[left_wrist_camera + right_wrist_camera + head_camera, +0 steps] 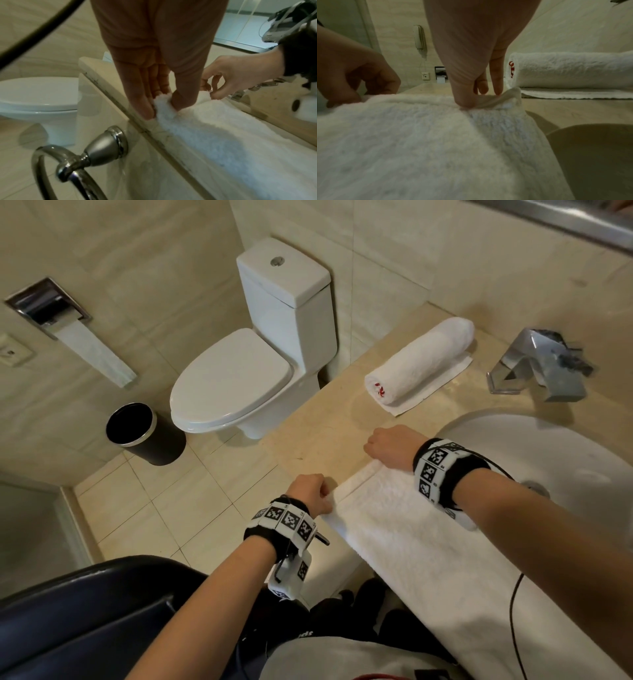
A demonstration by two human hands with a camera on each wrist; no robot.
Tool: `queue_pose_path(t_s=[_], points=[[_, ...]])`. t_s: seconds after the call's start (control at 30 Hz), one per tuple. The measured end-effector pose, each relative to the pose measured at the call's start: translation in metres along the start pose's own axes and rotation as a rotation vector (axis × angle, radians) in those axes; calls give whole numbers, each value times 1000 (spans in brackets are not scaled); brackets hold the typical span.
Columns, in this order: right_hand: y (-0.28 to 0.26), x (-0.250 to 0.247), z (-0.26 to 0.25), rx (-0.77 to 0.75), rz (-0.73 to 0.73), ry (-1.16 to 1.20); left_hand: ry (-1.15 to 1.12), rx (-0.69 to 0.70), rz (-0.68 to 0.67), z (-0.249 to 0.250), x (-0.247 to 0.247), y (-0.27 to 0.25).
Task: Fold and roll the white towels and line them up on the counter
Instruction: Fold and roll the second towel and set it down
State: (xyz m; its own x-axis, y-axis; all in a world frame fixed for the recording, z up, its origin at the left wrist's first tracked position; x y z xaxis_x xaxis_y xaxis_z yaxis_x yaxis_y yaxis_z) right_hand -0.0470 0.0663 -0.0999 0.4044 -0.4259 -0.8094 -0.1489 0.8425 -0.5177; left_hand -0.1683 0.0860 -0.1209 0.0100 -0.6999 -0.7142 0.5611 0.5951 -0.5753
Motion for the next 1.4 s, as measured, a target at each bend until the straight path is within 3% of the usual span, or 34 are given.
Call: queue_pose_path(t_s=[0.1, 0.23, 0.3, 0.4, 0.53, 0.63, 0.77, 0.87, 1.03, 1.13, 1.23, 1.3, 1.4], points=[[-2, 1, 2, 3, -2, -46, 80, 52, 34, 12, -4, -2], [-9, 1, -9, -72, 114, -172, 405, 250, 19, 41, 13, -10], [-9, 19, -8, -126, 102, -149, 578, 329, 12, 51, 25, -15], [-26, 8, -14, -115, 142, -156, 696, 425, -45, 60, 42, -25], [-33, 17, 5, 30, 8, 130, 473, 349, -117, 46, 40, -17], [-28, 16, 12, 105, 17, 355, 254, 318, -86, 40, 23, -11], [-26, 12, 5, 125, -23, 267, 40, 172, -8, 22, 3, -1], [-27, 8, -1, 110, -30, 112, 59, 77, -47, 13, 6, 4], [-22, 1, -15, 84, -44, -5, 108, 78, -61, 20, 11, -2], [-26, -19, -18, 68, 111, 1, 147, 110, -79, 28, 16, -7], [-25, 6, -18, 60, -39, -20, 201, 177, -83, 40, 21, -11], [-28, 8, -19, 44, -15, -14, 272, 217, -100, 47, 28, -13], [-37, -7, -16, 41, 142, 24, 340, 252, -96, 56, 39, -17]])
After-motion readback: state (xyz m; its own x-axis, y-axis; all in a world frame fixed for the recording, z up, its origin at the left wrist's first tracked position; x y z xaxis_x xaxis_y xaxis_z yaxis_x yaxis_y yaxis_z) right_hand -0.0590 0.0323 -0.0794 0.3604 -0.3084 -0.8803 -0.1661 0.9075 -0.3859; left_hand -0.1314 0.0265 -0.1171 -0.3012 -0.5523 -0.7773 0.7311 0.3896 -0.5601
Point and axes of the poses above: each hand's wrist, its own y-axis towards the middle knuckle, its own x-axis out of the palm, z = x × y, the point moved 10 cm from there along y, towards the middle knuckle, and after that the axes turned 4 degrees about -y, right-handed, at the moved point
